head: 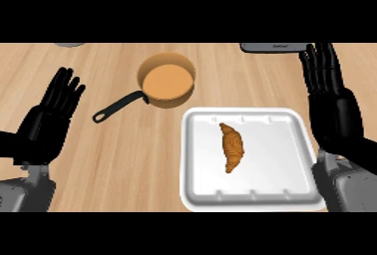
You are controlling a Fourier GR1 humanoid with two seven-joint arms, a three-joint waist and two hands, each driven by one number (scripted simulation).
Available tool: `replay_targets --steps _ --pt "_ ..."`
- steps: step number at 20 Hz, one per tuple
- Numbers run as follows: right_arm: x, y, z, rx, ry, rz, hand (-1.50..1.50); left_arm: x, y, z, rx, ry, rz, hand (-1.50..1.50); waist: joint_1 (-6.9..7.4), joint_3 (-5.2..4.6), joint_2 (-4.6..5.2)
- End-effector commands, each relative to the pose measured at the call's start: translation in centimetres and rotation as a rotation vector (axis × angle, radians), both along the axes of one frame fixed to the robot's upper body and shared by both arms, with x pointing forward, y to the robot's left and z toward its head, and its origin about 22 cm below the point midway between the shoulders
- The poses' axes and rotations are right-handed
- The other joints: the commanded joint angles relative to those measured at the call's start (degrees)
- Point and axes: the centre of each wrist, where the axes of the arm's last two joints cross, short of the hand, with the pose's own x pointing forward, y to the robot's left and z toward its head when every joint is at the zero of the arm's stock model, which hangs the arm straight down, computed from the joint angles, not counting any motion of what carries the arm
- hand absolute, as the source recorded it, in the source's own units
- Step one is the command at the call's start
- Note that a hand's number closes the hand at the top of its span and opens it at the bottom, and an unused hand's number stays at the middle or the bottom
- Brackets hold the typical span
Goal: Pick the croissant from the tray and place it in the pot
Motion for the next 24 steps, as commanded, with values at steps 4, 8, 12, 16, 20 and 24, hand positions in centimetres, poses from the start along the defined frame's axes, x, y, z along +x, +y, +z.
replay_targets --steps 4,8,12,16,20,24 --pt "4.3 -4.1 -1.2 -0.246 0.125 0.08 1.5 0.6 0.3 0.6 0.075 -0.021 0.086 0.0 5.33 2.5 2.11" --pt "3.8 -8.2 -1.4 -0.844 0.132 -0.026 1.5 1.0 0.9 0.4 0.078 0.022 0.111 0.0 5.65 2.21 3.1" --pt "5.5 -8.4 -9.5 -0.555 0.108 0.059 -1.5 0.8 -1.1 0.1 0.071 0.045 0.142 0.0 5.1 2.58 1.88" --pt "5.8 -9.8 -8.5 -0.569 0.01 0.2 -1.5 0.7 -0.2 1.8 0.091 0.042 0.152 0.0 3.62 2.46 1.24" --pt "8.1 -8.0 -3.8 -0.721 0.082 0.276 -1.5 0.8 0.7 1.5 0.1 0.07 0.163 0.0 3.54 2.38 1.11" --pt "8.7 -5.4 -1.5 -0.933 0.212 0.36 -1.5 1.3 0.7 0.9 0.091 0.072 0.167 0.0 3.37 2.27 1.02"
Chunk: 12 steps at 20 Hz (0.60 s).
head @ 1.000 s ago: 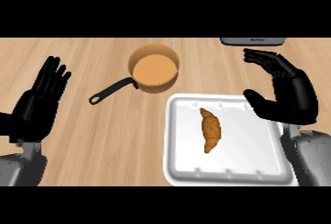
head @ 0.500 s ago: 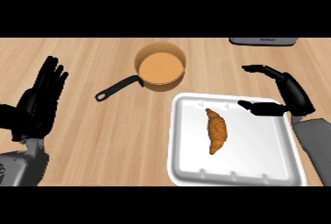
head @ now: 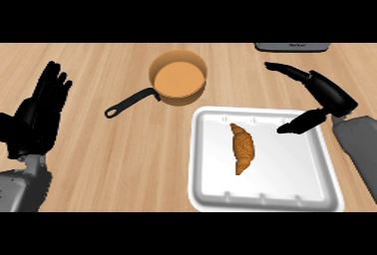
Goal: Pick the croissant from the tray and place it in the pot
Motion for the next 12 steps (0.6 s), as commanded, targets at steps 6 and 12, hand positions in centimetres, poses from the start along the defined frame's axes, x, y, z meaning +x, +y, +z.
replay_targets --steps 6,12 --pt "0.2 7.2 4.4 -0.543 0.195 0.12 -1.5 -0.3 0.6 -0.3 0.005 0.012 0.01 0.0 -0.48 -0.15 -0.49" --pt "-2.1 12.9 2.2 -0.697 0.285 0.157 -1.5 0.1 0.3 -1.3 0.012 0.012 0.021 0.0 -0.92 -0.03 -0.16"
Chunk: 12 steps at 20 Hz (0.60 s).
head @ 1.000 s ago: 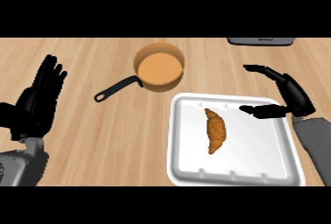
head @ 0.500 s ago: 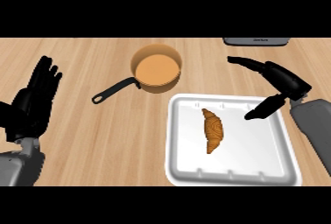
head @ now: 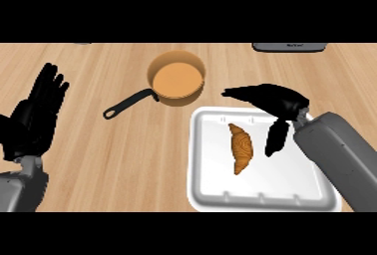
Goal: Pick the croissant from the tray and place it in the pot
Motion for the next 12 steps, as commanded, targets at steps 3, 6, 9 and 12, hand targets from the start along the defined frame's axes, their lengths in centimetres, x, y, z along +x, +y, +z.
replay_targets --steps 3,6,9,12 --pt "-2.6 3.4 -1.0 -0.129 0.07 -0.011 -1.5 -0.4 0.0 -1.3 -0.009 -0.003 0.006 0.0 -0.16 0.07 0.15" --pt "-2.5 3.5 -2.6 -0.13 0.097 -0.029 -1.5 0.4 -0.2 -1.5 -0.005 -0.009 0.005 0.0 0.08 0.09 0.29" --pt "-3.9 4.5 -2.3 -0.11 0.093 -0.021 -1.5 0.6 -0.6 -1.3 -0.016 -0.015 0.005 0.0 0.01 0.09 0.25" --pt "-3.4 4.0 -5.0 -0.18 0.109 -0.024 -1.5 -0.7 -0.2 -1.3 0.003 0.006 -0.008 0.0 0.4 0.1 0.31"
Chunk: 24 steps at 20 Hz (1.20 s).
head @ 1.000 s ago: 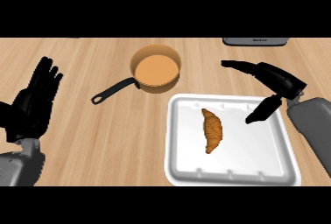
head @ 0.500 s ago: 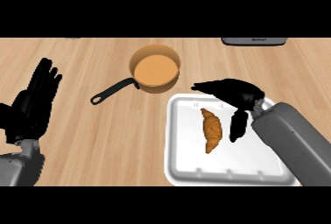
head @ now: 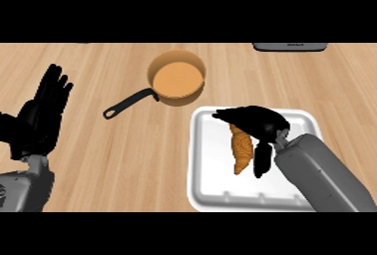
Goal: Pick the croissant from the tray and place it in the pot
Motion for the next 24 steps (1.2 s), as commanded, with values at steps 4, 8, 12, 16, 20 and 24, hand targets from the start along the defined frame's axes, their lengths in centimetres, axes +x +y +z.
replay_targets --steps 4,8,12,16,20,24 --pt "-0.2 -0.8 -1.4 -0.104 -0.039 -0.048 -1.5 -0.4 0.2 -0.8 -0.002 -0.008 0.013 0.0 0.04 0.01 0.07" --pt "-1.6 0.7 -3.8 -0.105 -0.034 -0.069 -1.5 -0.2 -0.1 0.2 0.013 -0.006 0.007 0.0 0.02 0.02 0.05" --pt "-0.6 -2.1 -3.8 -0.08 -0.03 -0.044 -1.5 -0.9 0.1 0.6 -0.003 -0.004 0.009 0.0 0.07 0.02 0.03" --pt "0.1 -0.9 -5.7 -0.13 -0.045 -0.048 -1.5 -0.3 0.0 0.0 0.012 -0.002 -0.002 0.0 0.14 0.02 0.09" --pt "0.0 -1.5 -7.9 -0.159 -0.031 -0.059 -1.5 -1.5 0.6 0.6 -0.005 -0.001 -0.003 0.0 0.32 0.02 0.08" --pt "2.2 -1.9 -6.7 -0.146 -0.042 -0.105 -1.5 -1.3 -0.7 -0.3 -0.01 -0.006 -0.017 0.0 0.34 0.02 0.11"
